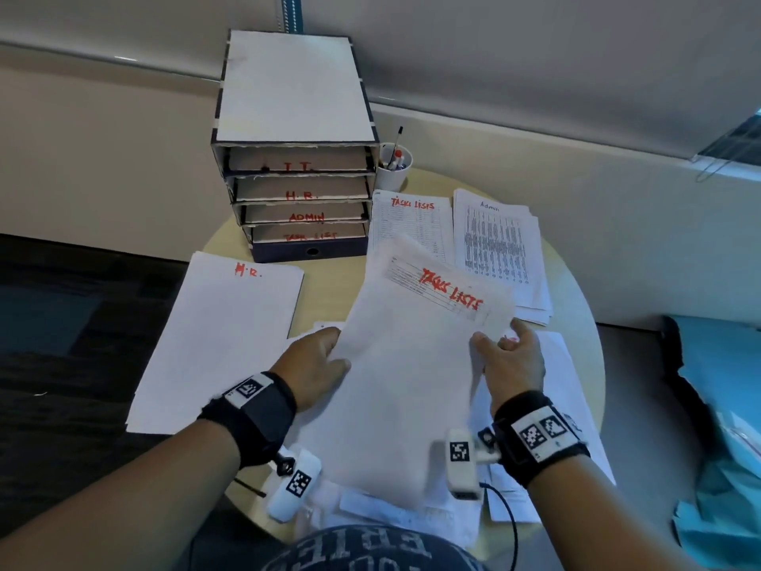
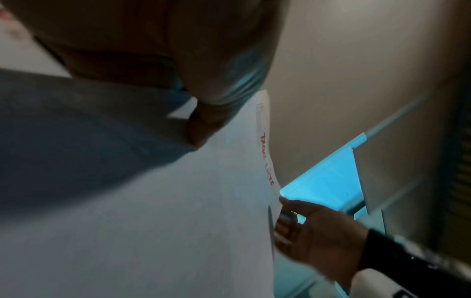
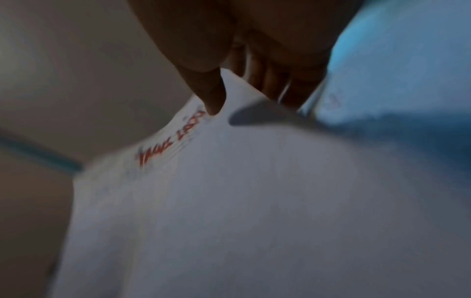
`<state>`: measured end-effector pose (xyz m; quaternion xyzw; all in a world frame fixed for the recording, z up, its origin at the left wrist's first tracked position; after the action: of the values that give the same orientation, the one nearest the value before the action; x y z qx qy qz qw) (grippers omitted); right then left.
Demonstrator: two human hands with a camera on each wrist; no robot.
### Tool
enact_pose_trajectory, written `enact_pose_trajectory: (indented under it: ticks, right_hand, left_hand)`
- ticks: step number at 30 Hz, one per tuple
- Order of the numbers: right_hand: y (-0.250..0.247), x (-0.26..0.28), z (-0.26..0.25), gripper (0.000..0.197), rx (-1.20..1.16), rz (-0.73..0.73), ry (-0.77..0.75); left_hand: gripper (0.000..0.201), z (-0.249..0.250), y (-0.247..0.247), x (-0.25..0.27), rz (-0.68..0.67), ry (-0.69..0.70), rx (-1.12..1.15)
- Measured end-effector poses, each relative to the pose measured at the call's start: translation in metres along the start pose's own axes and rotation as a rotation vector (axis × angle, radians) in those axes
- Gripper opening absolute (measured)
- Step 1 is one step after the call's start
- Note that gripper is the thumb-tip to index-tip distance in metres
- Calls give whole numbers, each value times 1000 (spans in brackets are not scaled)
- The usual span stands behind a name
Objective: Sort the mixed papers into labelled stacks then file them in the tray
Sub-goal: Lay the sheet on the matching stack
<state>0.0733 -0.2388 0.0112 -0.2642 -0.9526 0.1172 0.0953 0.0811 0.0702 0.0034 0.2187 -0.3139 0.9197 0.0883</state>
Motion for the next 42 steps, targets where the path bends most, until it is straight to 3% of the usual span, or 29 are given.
enact_pose_trajectory:
  ticks: [1,3,5,6,8,11,13,15,17,18,20,22,23,26,28,32,42]
  right_hand:
    - [-6,2,-20,71,173,9,-107]
    - [1,21,-86,73,442,-51,-567]
    - [40,60,-134,67,675,-281,-999]
    - [62,75,-143,66,811,-408,-1118]
    - [96,90,-146,57,1055,-566,-1200]
    - [112,73,-138,21,1242,-706,-1035]
    - [97,49,-132,16,1170,-708,-837]
    - [70,26,-135,19,1010,-597,-746]
    - [40,5,-135,13,758,-485,-614]
    - [29,-1,-131,10,595,-455,-543]
    - [19,-4,-128,7,263,-426,-446]
    - [18,-1,-126,8,67,-388,-402]
    - [19,0,-125,11,27,-361,-396]
    - [23,5,-124,18,-12,-311,-434]
    - [24,9,-123,21,-63,-288,-444]
    - [20,14,-107,22,-171,-225,-391]
    - [23,22,-65,25,-110,-289,-307]
  left_hand:
    - [16,10,-7,1,54,34,-104]
    - [16,35,-19,3,164,150,-341]
    - [13,67,-16,10,220,304,-553]
    - [13,82,-11,14,219,374,-635]
    - [12,112,-6,24,232,511,-736]
    - [15,143,-11,35,273,632,-829]
    - [9,154,-39,34,385,652,-745]
    - [17,141,-84,24,562,518,-596]
    - [54,104,-125,15,670,307,-315]
    - [71,82,-134,9,649,226,-145]
    - [82,51,-116,-5,378,95,201]
    - [68,47,-71,-13,16,46,477]
    - [55,52,-60,-12,-40,66,532]
    - [24,68,-61,-6,121,122,612]
    - [22,78,-65,-1,197,175,673]
    - [24,88,-70,13,332,257,534]
    - [30,51,-39,7,205,152,451]
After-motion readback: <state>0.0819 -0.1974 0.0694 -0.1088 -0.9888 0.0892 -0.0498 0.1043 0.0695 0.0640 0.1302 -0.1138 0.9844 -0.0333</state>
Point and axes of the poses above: each hand's wrist, its own x-axis away from the middle knuckle, its own y-axis out of the palm, z = x × y, the point moved 10 cm from there along -x, towards the middle knuckle, and after that the axes turned 12 degrees about -y, right-handed, at the moved point
